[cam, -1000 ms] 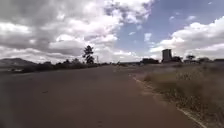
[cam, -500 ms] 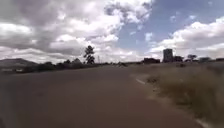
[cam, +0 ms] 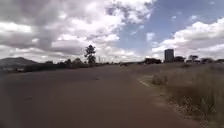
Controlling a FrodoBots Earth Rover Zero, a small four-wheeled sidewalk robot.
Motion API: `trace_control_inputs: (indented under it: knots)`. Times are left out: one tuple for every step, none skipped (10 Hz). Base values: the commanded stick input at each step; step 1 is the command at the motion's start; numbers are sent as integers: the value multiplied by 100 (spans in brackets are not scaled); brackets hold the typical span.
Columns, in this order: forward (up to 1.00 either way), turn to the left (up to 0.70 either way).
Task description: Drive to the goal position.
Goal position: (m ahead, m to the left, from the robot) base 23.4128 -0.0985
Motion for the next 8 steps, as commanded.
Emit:
trace_control_inputs:
  knots:
    - [70, -28]
    - [70, -28]
    - [70, -28]
    - [70, -28]
    - [70, -20]
    - [70, -5]
    - [70, 0]
    - [70, 0]
